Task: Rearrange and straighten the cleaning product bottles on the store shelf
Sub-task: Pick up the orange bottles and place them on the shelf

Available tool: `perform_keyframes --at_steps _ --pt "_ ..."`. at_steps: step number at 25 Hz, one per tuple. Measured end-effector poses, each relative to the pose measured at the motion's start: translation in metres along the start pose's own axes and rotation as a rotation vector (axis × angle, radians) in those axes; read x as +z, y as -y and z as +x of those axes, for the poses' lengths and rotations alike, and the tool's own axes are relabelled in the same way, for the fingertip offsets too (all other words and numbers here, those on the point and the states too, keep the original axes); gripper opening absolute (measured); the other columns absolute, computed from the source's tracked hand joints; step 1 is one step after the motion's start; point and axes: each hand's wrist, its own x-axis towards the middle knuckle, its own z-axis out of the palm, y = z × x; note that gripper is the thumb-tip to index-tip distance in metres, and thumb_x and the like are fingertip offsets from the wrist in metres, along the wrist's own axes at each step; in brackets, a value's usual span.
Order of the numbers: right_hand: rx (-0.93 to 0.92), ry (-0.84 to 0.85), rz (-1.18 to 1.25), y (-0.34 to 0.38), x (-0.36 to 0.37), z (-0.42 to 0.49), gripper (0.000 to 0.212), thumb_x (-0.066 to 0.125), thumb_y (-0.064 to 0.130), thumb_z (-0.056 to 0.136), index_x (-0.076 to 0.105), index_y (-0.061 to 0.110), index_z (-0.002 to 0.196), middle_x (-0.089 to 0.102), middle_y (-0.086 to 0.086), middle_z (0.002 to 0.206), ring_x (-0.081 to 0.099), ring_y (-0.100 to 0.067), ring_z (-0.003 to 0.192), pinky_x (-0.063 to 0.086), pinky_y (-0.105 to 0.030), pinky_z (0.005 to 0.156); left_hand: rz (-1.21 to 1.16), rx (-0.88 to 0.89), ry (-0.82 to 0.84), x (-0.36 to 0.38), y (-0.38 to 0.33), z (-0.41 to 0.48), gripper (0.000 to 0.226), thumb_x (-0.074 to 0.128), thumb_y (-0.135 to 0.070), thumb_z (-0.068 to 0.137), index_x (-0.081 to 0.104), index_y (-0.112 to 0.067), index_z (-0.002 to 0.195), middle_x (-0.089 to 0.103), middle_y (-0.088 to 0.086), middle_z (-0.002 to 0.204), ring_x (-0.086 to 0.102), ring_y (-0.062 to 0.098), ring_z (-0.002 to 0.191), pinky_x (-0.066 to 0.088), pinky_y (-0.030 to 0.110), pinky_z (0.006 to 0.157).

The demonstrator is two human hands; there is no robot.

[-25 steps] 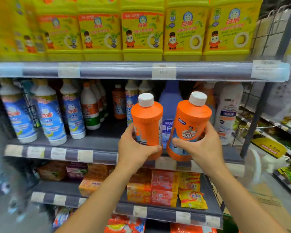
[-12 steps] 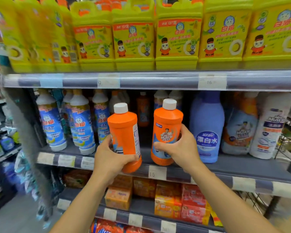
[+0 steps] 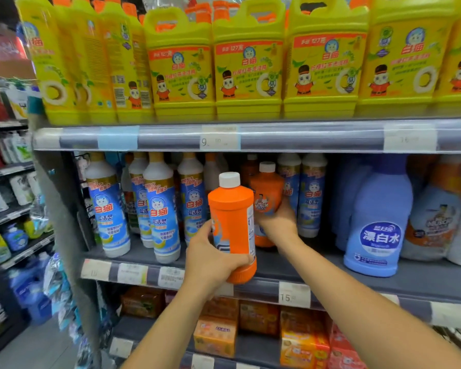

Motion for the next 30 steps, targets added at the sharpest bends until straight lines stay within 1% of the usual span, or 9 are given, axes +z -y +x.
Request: perform_keyframes --at_steps 6,10,15,17,19,20,22,25,30 --pt "0.011 -0.049 -0.128 -0.013 0.041 0.037 0.060 0.074 0.034 0.077 0.047 0.010 0.124 0.061 -0.015 0.125 0.059 -0.033 0.114 0.042 -0.034 0.082 0.025 0.023 0.041 -0.013 0.008 0.028 0.073 0.093 -0.026 0.043 0.052 -0.044 0.102 0.065 -0.017 0.102 0.064 0.005 0.092 0.052 0.027 0.074" --pt "0.008 -0.007 -0.105 -0.017 0.063 0.051 0.066 0.073 0.032 0.079 0.039 0.004 0.129 0.061 -0.019 0.125 0.061 -0.035 0.111 0.042 -0.031 0.077 0.029 0.031 0.043 -0.022 0.016 0.040 0.078 0.094 -0.024 0.045 0.053 -0.041 0.109 0.065 -0.017 0.100 0.063 0.004 0.090 0.049 0.021 0.069" --pt "-0.004 0.041 -0.123 -0.024 0.069 0.073 0.078 0.076 0.025 0.079 0.030 0.004 0.139 0.056 -0.015 0.133 0.057 -0.030 0.118 0.038 -0.024 0.082 0.034 0.040 0.054 -0.024 0.024 0.048 0.069 0.094 -0.024 0.045 0.053 -0.045 0.097 0.065 -0.020 0.096 0.063 0.001 0.088 0.047 0.017 0.065" --pt "0.011 0.078 -0.092 -0.030 0.067 0.080 0.070 0.081 0.017 0.073 0.041 0.010 0.130 0.059 -0.014 0.129 0.063 -0.014 0.100 0.043 -0.011 0.071 0.027 0.047 0.052 -0.025 0.027 0.050 0.069 0.094 -0.024 0.046 0.053 -0.045 0.097 0.065 -0.020 0.097 0.063 0.002 0.088 0.047 0.018 0.065" --pt "0.011 0.094 -0.065 -0.038 0.066 0.083 0.050 0.084 0.010 0.068 0.052 0.024 0.103 0.063 -0.010 0.121 0.058 0.005 0.078 0.039 0.001 0.049 0.018 0.055 0.047 -0.024 0.027 0.051 0.068 0.093 -0.024 0.046 0.054 -0.044 0.097 0.065 -0.020 0.097 0.063 0.002 0.088 0.047 0.018 0.066" --pt "0.010 0.099 -0.073 -0.040 0.066 0.083 0.050 0.086 0.011 0.066 0.051 0.027 0.099 0.063 -0.005 0.118 0.056 0.005 0.081 0.039 0.002 0.048 0.017 0.061 0.045 -0.024 0.027 0.051 0.067 0.093 -0.023 0.046 0.054 -0.044 0.096 0.065 -0.019 0.097 0.063 0.002 0.088 0.047 0.018 0.066" --pt "0.012 0.111 -0.113 -0.044 0.066 0.079 0.055 0.086 0.018 0.067 0.049 0.020 0.107 0.060 0.001 0.119 0.057 -0.007 0.104 0.044 0.000 0.069 0.017 0.062 0.040 -0.022 0.025 0.053 0.067 0.093 -0.022 0.047 0.053 -0.045 0.095 0.065 -0.019 0.094 0.062 0.001 0.086 0.046 0.016 0.065" --pt "-0.005 0.087 -0.243 -0.047 0.069 0.080 0.070 0.083 0.024 0.070 0.047 0.004 0.126 0.059 -0.012 0.131 0.055 -0.026 0.123 0.046 -0.031 0.099 0.017 0.058 0.043 -0.019 0.026 0.058 0.067 0.093 -0.022 0.048 0.051 -0.046 0.094 0.063 -0.020 0.092 0.061 0.000 0.085 0.044 0.016 0.064" --pt "0.042 -0.033 -0.303 -0.045 0.072 0.074 0.079 0.082 0.033 0.070 0.040 0.002 0.129 0.055 -0.017 0.133 0.055 -0.032 0.121 0.044 -0.032 0.091 0.030 0.043 0.036 -0.017 0.030 0.062 0.065 0.093 -0.025 0.045 0.054 -0.041 0.094 0.064 -0.020 0.095 0.062 0.001 0.086 0.046 0.018 0.064"
